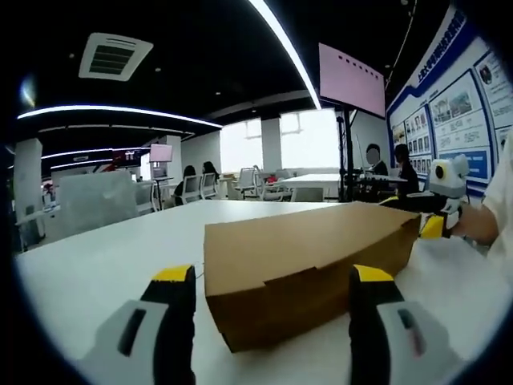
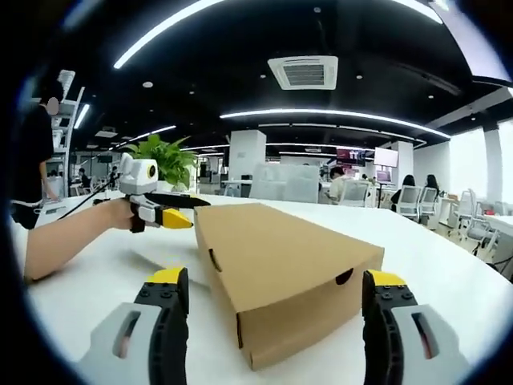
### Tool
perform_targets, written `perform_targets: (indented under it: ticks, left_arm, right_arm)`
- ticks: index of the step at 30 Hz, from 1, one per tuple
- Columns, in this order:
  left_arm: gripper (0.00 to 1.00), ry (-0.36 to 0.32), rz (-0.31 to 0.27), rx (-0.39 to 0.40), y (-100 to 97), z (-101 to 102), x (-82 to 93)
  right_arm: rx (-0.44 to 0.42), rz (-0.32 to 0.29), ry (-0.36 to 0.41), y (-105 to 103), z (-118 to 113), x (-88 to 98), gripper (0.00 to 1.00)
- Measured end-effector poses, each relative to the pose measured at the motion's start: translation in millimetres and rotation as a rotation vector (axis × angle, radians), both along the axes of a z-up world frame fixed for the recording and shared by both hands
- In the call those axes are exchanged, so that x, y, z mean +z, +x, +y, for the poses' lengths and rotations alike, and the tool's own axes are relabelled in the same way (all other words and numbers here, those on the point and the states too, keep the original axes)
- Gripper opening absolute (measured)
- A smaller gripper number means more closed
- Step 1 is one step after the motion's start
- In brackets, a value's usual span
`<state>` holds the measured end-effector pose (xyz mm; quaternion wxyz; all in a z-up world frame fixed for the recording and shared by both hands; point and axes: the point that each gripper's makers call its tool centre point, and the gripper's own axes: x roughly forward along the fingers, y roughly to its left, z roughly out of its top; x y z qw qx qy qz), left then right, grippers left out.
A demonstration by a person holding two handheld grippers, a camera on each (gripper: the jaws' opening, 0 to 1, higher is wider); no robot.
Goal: Operate the shoe box by opening the lid, removing the specified soft item, and placing it in the target area until the item is outside and the box remains undamaged.
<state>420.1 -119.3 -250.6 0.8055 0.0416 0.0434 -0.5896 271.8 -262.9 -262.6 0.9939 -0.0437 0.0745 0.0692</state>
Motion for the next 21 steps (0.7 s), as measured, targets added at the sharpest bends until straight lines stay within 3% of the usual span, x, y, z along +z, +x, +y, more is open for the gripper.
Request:
perform_targets:
  ticks: [4,10,15,21]
  left_arm:
    - [0.82,0.03,-0.023,-0.011,-1.5,-5.5,-5.3]
    - [0.81,0.003,-0.005,-0.007,-0.3,-5.2,-4.5]
    - [0.81,0.004,-0.009,-0.009,-0.1,-5.2,-4.9]
    - [0.79,0.001,-0.012,-0.004,2.4,-5.6,-6.1]
  right_arm:
    - [-0.021,-0.012,-0.003,0.2,-4.0,2.2,0.93]
    - [-0.039,0.033,0.042,6.2,-2.3,-8.8,0.92]
    - [-0.059,0.051,-0.004,11.2,-4.4,-12.8,0.93]
    - [-0.086,0.046,-0.002,11.8,-8.6,-12.0,0.9]
